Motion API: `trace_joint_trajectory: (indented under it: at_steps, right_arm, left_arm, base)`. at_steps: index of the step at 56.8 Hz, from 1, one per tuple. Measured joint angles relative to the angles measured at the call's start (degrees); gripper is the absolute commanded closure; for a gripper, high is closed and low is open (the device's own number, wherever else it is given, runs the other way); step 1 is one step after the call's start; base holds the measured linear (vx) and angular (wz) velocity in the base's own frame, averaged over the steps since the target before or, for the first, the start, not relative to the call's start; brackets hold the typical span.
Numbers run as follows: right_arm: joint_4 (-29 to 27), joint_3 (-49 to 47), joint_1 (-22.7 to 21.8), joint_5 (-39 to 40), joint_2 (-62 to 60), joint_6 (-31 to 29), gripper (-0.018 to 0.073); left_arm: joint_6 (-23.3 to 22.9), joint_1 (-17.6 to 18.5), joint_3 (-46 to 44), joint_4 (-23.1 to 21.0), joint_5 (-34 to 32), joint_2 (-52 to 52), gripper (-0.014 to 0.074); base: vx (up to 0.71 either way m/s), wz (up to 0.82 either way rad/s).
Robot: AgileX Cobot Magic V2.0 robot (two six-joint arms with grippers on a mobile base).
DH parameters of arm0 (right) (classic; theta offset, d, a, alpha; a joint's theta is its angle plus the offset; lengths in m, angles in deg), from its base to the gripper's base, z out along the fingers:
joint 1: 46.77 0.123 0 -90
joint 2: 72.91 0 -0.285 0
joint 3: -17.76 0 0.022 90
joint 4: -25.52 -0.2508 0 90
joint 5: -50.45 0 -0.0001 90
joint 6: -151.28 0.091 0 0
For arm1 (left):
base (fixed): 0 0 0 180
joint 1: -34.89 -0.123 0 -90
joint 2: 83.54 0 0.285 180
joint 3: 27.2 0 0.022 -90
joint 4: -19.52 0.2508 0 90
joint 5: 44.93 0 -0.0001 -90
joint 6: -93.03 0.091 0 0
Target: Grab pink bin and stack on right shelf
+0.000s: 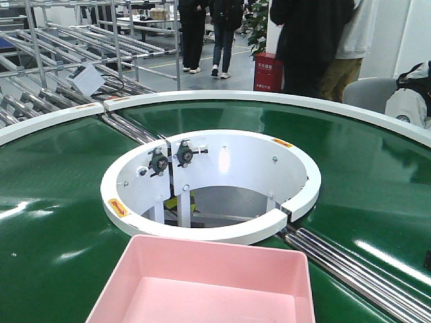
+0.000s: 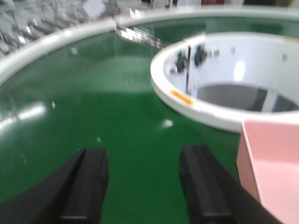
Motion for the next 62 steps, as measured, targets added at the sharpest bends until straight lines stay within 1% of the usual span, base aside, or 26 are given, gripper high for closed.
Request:
trace_joint_trajectory:
  at_steps: [1, 6, 10, 12, 15, 19, 23, 29, 34, 39, 44, 56, 62]
  right_arm:
    - [-0.26, -1.48, 0.00, -1.50, 0.90, -0.06, 0.0090]
    - [-2.05, -7.08, 0.00, -8.89, 6.25, -1.59, 0.0090]
    - [-4.72, -11.16, 0.58, -13.66, 10.70, -4.87, 0.0098]
    - [-5.89, -12.60, 1.56, -14.99, 12.65, -6.74, 0.0104]
    - [-7.44, -14.59, 4.34, -16.54, 15.98, -9.12, 0.0111]
    - [-8.50, -16.74, 8.03, -16.81, 19.84, -8.81, 0.0111]
    - [-8.68, -18.36, 10.10, -16.87, 23.30, -5.64, 0.0111]
    - [-8.62, -19.45, 10.67, -16.88, 29.00, 0.03, 0.0111]
    - [-9.05, -19.71, 10.67, -16.88, 33.33, 1.59, 0.0111]
    - [-9.78, -19.71, 10.70, -16.88, 36.36, 1.99, 0.0111]
    - [-9.95, -19.71, 10.91, -16.88, 38.46, 1.99, 0.0111]
    - [-11.21, -19.71, 10.91, -16.14, 39.84, 1.99, 0.0111]
    - [-12.69, -19.71, 11.08, -15.39, 40.14, 1.99, 0.0111]
  left_arm:
    - [0.43, 0.50, -1.15, -0.12, 1.68, -1.32, 0.0115]
    - [3.55, 2.51, -5.95, -2.49, 5.09, -6.77, 0.0115]
    - [7.14, 4.25, -10.32, -6.14, 5.93, -11.61, 0.0115]
    - [9.06, 5.07, -12.36, -8.03, 6.18, -13.97, 0.0115]
    - [12.50, 6.53, -15.61, -11.34, 6.50, -18.28, 0.0115]
    - [16.01, 8.13, -20.36, -14.68, 7.70, -23.66, 0.0115]
    - [18.07, 9.56, -24.48, -16.82, 9.80, -29.19, 0.0115]
    - [18.77, 11.45, -29.73, -18.16, 14.46, -37.41, 0.0115]
    - [18.82, 12.59, -33.08, -19.00, 17.94, -44.38, 0.0115]
    - [18.83, 13.31, -35.81, -19.28, 20.96, -50.09, 0.0115]
    - [18.83, 13.50, -37.59, -19.34, 22.63, -54.96, 0.0115]
    - [18.88, 13.64, -38.58, -19.58, 23.56, -63.54, 0.0115]
    - [18.88, 13.64, -38.58, -20.83, 24.82, -65.95, 0.0115]
  base:
    - [0.00, 0.00]
    - [0.00, 0.00]
    - [0.00, 0.00]
    - [0.00, 0.00]
    - [0.00, 0.00]
    - [0.00, 0.00]
    - [0.00, 0.00]
    - [0.00, 0.00]
    - [0.00, 0.00]
    - [0.00, 0.00]
    - [0.00, 0.00]
    - [0.00, 0.00]
    - [0.00, 0.00]
